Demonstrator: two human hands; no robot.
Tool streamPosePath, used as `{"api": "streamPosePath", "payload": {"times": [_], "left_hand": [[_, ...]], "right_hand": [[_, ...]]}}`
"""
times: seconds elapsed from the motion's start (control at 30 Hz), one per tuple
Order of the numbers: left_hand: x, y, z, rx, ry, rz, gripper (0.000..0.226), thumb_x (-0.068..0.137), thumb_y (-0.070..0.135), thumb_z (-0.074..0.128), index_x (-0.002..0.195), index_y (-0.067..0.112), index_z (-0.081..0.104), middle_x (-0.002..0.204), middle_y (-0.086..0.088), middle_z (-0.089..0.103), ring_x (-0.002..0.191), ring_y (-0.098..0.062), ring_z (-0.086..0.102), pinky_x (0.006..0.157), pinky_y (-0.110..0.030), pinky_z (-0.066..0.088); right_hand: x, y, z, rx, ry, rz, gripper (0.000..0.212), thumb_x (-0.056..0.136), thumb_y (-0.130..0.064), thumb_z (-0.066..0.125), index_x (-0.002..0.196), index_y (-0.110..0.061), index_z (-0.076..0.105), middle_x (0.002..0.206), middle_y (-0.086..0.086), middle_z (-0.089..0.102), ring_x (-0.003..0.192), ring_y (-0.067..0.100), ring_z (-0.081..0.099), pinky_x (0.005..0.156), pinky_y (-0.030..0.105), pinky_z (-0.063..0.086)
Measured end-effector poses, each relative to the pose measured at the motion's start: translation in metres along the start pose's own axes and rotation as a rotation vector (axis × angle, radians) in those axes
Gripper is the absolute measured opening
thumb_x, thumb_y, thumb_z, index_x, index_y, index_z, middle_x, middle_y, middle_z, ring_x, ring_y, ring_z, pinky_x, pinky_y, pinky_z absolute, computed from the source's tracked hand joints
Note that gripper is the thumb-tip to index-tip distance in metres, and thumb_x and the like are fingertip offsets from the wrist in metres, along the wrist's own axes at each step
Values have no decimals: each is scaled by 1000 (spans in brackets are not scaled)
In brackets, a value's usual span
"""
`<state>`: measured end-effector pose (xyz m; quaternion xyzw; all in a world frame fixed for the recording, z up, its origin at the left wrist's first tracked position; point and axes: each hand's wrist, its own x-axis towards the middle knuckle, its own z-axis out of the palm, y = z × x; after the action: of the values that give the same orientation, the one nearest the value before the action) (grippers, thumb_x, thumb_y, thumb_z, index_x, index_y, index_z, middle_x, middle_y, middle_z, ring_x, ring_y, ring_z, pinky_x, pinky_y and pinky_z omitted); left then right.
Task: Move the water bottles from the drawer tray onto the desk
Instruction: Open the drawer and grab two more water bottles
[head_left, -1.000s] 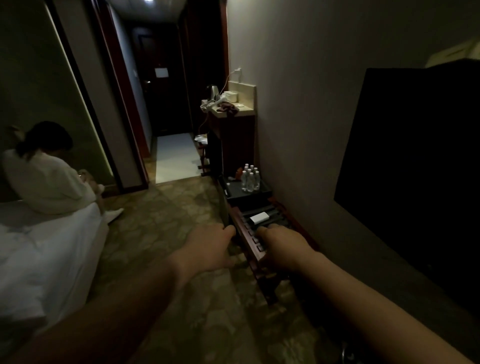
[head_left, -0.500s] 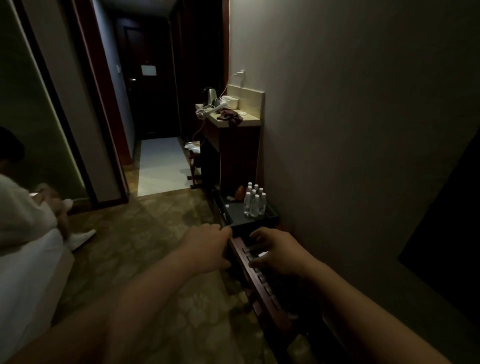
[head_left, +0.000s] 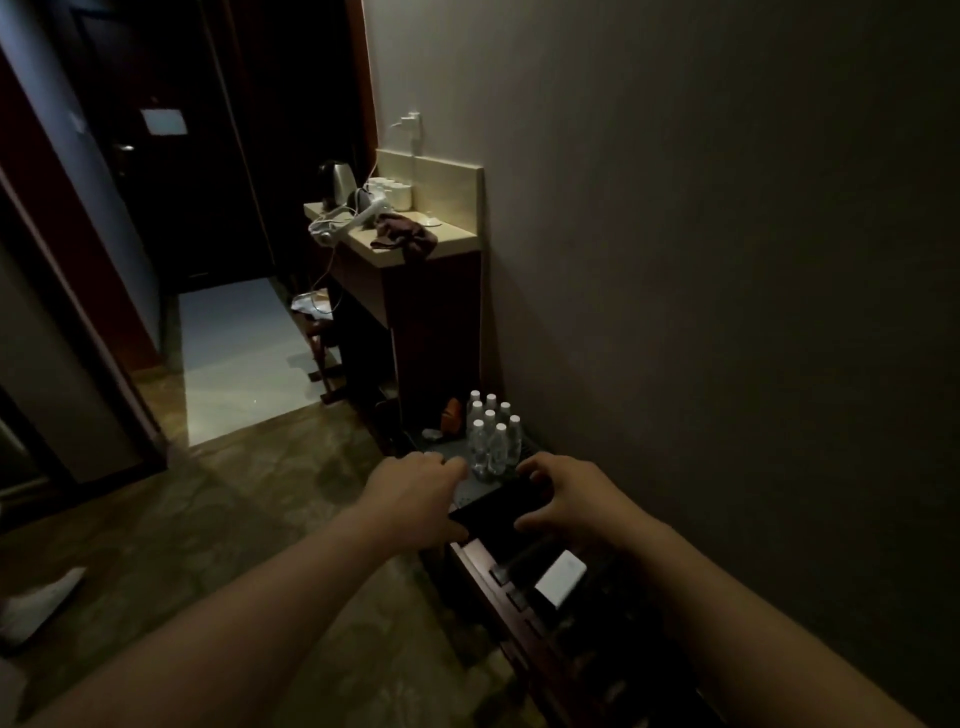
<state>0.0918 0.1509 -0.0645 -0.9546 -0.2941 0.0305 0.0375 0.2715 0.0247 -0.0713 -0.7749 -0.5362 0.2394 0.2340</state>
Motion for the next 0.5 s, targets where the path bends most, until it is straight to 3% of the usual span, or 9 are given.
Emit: {"api": "streamPosePath", "payload": {"times": [0.5], "left_hand": [[320, -149, 42, -46, -40, 37, 66, 78, 58, 68, 132, 28, 45, 119, 1, 57, 106, -21, 57, 84, -40, 53]], "right_hand": [[322, 72, -31, 25, 51, 183, 72, 64, -37, 83, 130, -33, 54, 125, -5, 58, 109, 11, 58, 93, 33, 53]]}}
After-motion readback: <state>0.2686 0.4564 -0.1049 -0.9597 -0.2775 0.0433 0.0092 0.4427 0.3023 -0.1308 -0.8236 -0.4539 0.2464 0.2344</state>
